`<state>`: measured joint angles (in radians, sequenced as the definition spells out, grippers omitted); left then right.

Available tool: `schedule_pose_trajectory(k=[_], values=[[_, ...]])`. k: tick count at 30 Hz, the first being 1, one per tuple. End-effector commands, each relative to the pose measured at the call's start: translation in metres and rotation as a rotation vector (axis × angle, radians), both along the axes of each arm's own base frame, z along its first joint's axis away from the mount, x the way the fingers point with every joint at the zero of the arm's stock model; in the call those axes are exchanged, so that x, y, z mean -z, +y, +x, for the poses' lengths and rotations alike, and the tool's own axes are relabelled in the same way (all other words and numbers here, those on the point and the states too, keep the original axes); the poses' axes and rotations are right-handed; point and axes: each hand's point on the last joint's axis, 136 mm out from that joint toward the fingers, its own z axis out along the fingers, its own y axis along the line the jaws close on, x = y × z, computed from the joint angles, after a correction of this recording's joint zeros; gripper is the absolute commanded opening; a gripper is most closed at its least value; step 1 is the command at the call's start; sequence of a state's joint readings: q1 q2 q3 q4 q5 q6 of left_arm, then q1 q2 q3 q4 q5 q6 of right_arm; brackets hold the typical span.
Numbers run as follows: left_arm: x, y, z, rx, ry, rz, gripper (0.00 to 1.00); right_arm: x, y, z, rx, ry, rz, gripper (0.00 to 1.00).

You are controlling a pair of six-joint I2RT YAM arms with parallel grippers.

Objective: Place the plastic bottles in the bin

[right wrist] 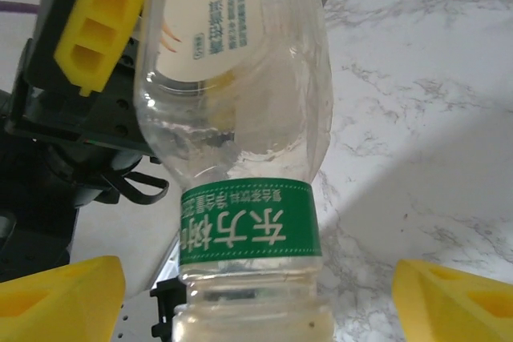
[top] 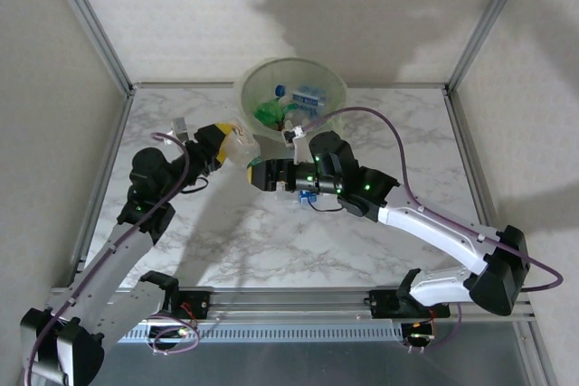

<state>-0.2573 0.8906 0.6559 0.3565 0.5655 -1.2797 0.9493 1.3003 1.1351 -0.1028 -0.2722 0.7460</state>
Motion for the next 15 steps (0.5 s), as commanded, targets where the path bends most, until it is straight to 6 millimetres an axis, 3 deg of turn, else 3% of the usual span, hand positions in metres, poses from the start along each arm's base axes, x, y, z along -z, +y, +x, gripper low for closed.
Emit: schedule_pose_trajectory(k=[1,15], values=[[-0.0281,0.0000,-0.0104,0.032,-0.101,-0.056,0.50,-0.0196,0.0065,0.0022,-0.021,-0.027,0.044,0.80],[-0.0190,0.0010,-0.0070,0.017,-0.098,-0.028,0.51,-0.0233,0.0031,0.0036,-0.007,-0.050,0.038,0.46]])
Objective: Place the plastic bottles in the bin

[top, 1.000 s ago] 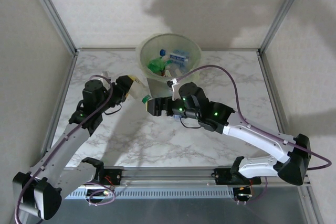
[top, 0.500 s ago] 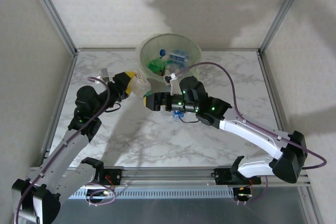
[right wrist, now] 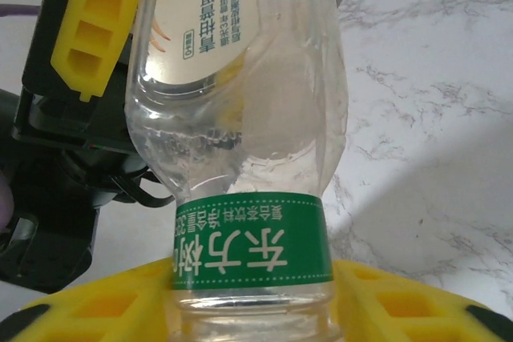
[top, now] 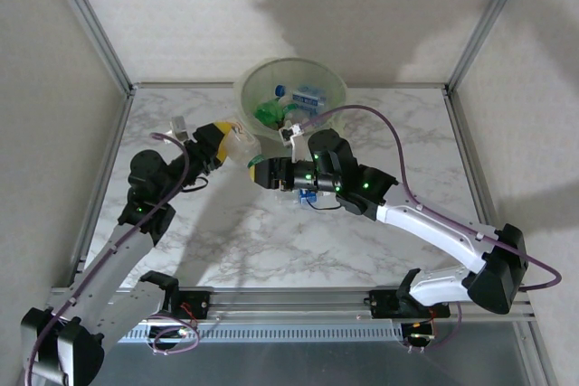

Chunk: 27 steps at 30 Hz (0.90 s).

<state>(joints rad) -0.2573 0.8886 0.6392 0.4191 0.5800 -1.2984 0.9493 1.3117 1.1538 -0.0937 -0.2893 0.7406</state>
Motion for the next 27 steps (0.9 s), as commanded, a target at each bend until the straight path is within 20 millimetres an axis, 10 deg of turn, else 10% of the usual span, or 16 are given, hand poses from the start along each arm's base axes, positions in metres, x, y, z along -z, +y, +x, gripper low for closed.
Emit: schedule_pose_trajectory(k=[1,10,19,27], values=[[-0.012,0.003,-0.004,-0.004,-0.065,0.003,0.52,-0.016,-0.003,0.004,0.017,-0.042,0.020,0.45],[-0.010,0.014,0.000,-0.084,-0.048,0.089,1.00,-0.018,-0.013,0.010,0.070,-0.075,-0.015,0.38],[-0.039,0.046,-0.004,-0.267,-0.058,0.241,1.00,-0.069,-0.045,0.046,0.206,-0.243,-0.130,0.40],[-0.009,0.053,-0.004,-0.297,0.015,0.234,0.99,-0.083,-0.091,0.139,0.346,-0.304,-0.327,0.40]])
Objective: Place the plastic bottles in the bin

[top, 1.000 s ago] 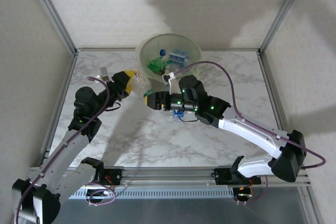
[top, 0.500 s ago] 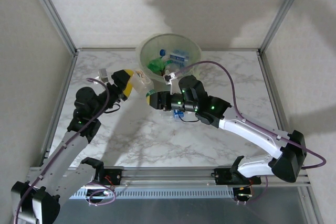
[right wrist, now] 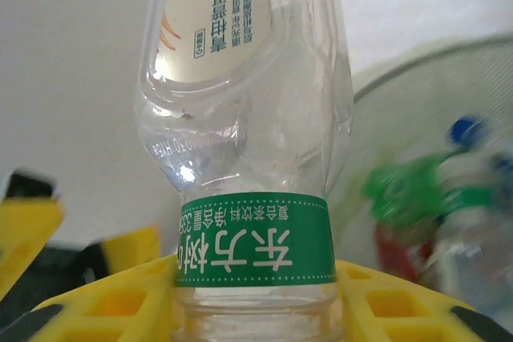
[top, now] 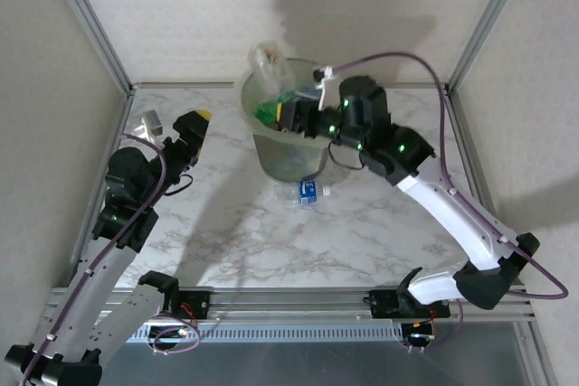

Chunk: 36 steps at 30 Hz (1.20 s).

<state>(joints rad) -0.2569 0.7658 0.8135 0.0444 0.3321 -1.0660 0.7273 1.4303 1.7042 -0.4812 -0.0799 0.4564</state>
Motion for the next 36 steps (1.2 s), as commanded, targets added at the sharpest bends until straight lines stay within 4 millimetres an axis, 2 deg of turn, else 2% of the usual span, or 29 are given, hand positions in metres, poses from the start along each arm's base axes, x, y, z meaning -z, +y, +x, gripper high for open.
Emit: schedule_pose_trajectory(k=[1,6,10,15,24,30,34,36], values=[[0.030,0.010,0.005,-0.058,0.077,0.022,1.00,0.036,-0.021,0.040,0.060,0.039,-0.196,0.40],[0.040,0.017,0.004,-0.095,0.083,0.045,1.00,0.063,-0.033,0.084,0.122,0.063,-0.313,0.40],[0.042,0.017,0.006,-0.098,0.095,0.077,1.00,0.086,-0.039,0.100,0.148,0.097,-0.375,0.38],[0.044,0.017,0.007,-0.092,0.094,0.108,0.99,0.099,-0.040,0.098,0.136,0.109,-0.399,0.38],[0.050,0.017,0.012,-0.098,0.112,0.110,1.00,0.101,-0.044,0.086,0.120,0.112,-0.395,0.40],[0.051,0.018,0.011,-0.103,0.119,0.109,0.99,0.103,-0.035,0.075,0.082,0.117,-0.389,0.41],[0.051,0.019,0.012,-0.109,0.123,0.112,0.99,0.103,-0.027,0.070,0.066,0.121,-0.389,0.44],[0.052,0.019,0.012,-0.110,0.127,0.112,0.99,0.103,-0.025,0.069,0.069,0.120,-0.391,0.53]])
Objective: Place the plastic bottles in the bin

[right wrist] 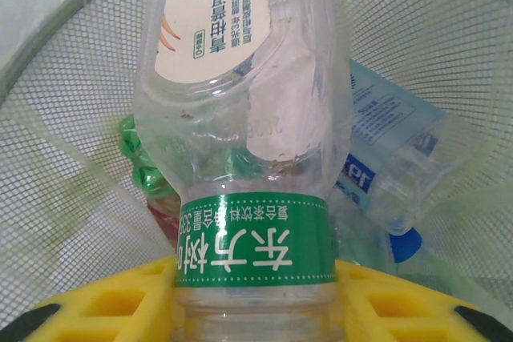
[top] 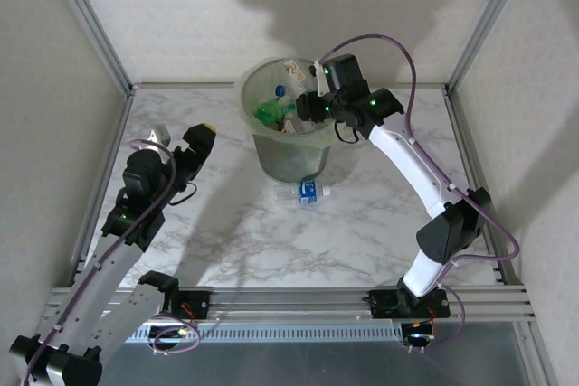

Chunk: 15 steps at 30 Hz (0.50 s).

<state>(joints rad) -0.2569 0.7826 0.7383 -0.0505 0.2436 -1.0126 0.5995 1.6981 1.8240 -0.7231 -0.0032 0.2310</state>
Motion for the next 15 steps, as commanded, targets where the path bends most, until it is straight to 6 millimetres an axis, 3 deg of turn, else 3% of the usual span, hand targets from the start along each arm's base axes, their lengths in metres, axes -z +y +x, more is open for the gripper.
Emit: schedule_pose_trajectory(k=[1,2,5,15], values=[[-0.013,0.006,0.001,-0.023,-0.030,0.011,0.99,-0.014,0.002,-0.008,-0.002,-0.028,0.012,0.64],[-0.014,0.006,0.001,-0.021,-0.031,0.010,0.99,-0.014,-0.002,-0.005,0.024,-0.034,-0.001,0.75],[-0.014,0.006,0.000,-0.021,-0.029,0.018,0.99,-0.023,-0.008,-0.002,0.058,-0.058,-0.007,0.89],[-0.011,0.009,-0.002,-0.032,-0.023,0.038,1.00,-0.065,-0.021,-0.018,0.093,-0.125,0.071,0.89]])
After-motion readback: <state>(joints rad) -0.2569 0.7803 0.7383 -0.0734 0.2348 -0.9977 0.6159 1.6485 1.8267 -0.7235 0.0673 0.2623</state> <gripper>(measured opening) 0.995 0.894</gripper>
